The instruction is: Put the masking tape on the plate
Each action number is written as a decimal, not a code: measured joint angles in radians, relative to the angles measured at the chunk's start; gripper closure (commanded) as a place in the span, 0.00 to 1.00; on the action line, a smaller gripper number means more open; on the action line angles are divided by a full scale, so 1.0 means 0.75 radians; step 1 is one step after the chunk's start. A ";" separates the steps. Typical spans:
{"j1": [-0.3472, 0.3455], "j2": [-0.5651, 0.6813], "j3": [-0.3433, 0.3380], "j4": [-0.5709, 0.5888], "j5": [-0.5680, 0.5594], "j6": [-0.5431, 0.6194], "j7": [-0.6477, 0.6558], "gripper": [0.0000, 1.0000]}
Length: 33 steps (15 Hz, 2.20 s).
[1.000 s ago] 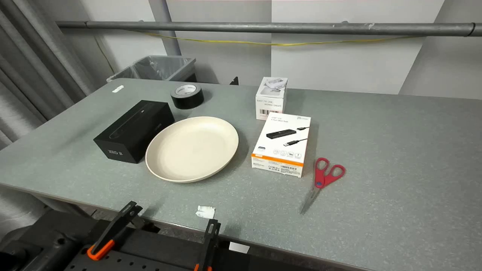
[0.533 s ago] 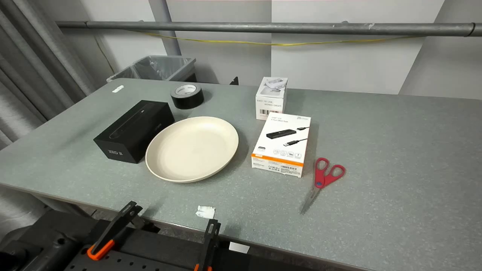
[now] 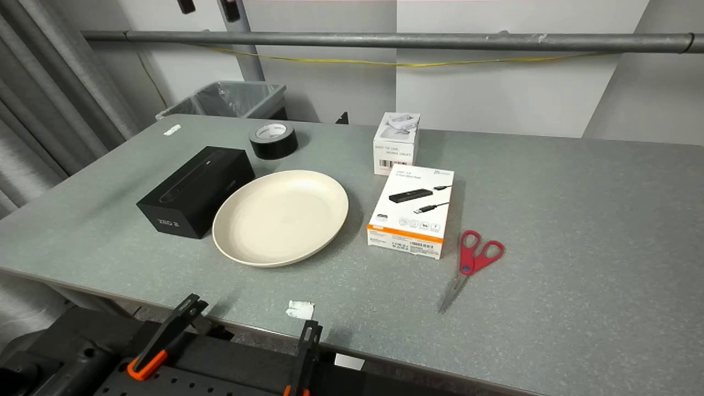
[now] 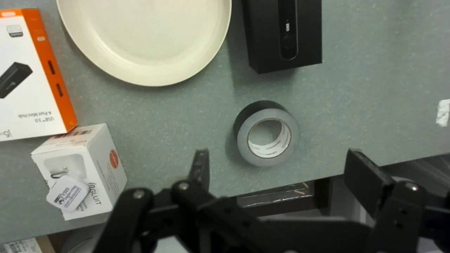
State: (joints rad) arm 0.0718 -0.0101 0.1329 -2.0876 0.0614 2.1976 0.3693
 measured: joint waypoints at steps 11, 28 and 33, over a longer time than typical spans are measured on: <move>0.006 0.037 -0.007 0.011 -0.008 0.017 0.001 0.00; 0.155 0.865 -0.153 0.502 -0.046 0.286 0.078 0.00; 0.157 0.876 -0.155 0.512 -0.042 0.285 0.075 0.00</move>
State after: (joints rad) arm 0.1894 0.6470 0.0165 -1.7036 0.0298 2.4112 0.4259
